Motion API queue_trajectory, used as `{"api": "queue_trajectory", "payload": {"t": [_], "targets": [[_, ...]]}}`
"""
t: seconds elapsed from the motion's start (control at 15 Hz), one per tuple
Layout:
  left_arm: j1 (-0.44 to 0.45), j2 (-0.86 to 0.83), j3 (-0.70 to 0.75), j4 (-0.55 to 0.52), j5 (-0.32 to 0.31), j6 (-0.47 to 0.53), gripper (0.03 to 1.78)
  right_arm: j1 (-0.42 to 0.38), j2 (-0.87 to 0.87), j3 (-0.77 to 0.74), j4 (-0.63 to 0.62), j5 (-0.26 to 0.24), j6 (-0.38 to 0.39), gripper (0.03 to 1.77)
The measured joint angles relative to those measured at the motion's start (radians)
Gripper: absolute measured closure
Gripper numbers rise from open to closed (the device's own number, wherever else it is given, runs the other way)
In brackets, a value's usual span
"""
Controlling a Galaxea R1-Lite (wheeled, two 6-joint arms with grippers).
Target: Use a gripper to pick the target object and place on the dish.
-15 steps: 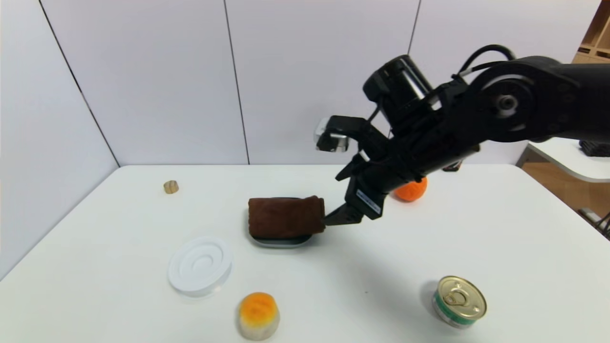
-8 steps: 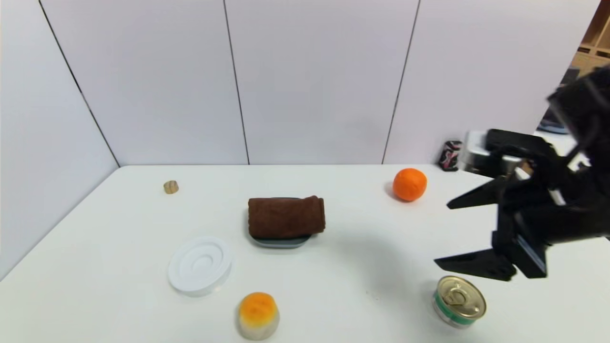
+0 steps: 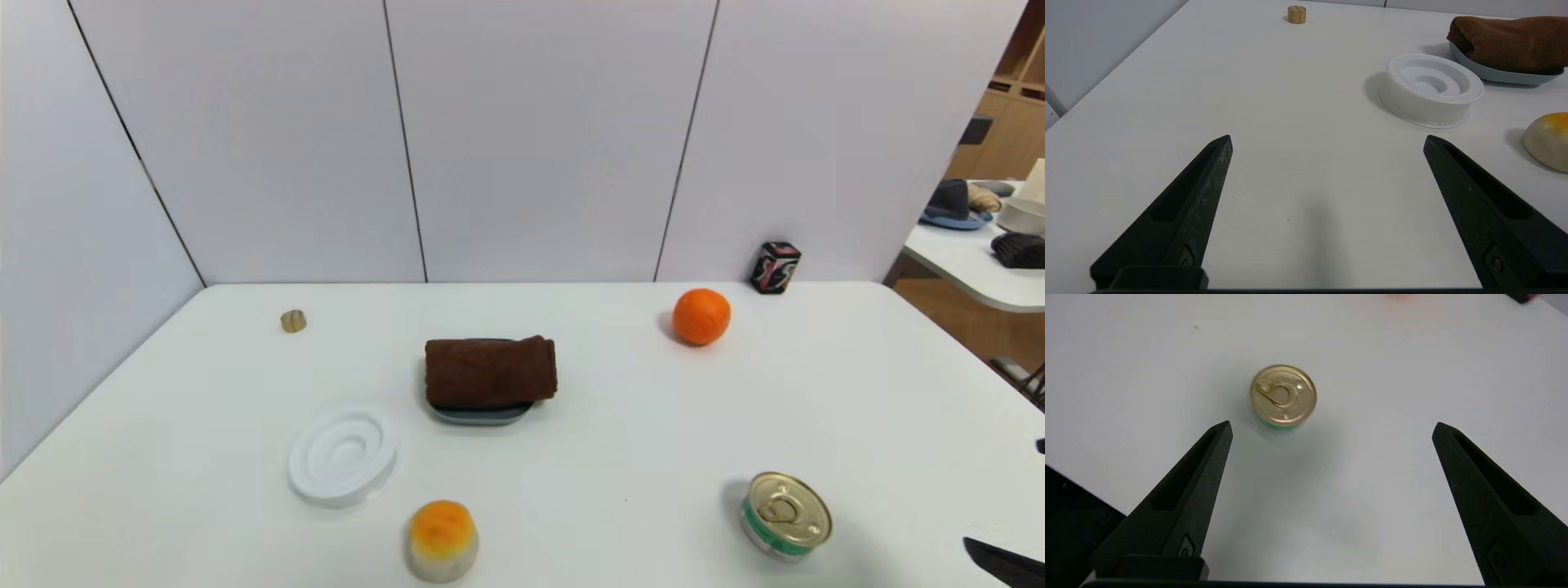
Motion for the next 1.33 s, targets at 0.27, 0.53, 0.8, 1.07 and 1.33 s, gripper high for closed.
{"api": "queue_trajectory", "payload": {"t": [0.27,0.53,0.8,1.07,1.33], "targets": [[0.000,0.000,0.000,0.000,0.000,0.000,0.12,-0.139,-0.230,0.159,-0.075,-0.078,0.072,0.11],[0.000,0.000,0.000,0.000,0.000,0.000,0.12,-0.192,-0.425,0.324,-0.247,-0.081,0.182,0.11],[0.000,0.000,0.000,0.000,0.000,0.000,0.12,-0.214,-0.533,0.449,-0.351,-0.088,0.272,0.11],[0.000,0.000,0.000,0.000,0.000,-0.001,0.12,-0.194,-0.653,0.551,-0.372,-0.096,0.289,0.10],[0.000,0.000,0.000,0.000,0.000,0.000,0.12,-0.187,-0.759,0.649,-0.385,-0.101,0.253,0.10]]}}
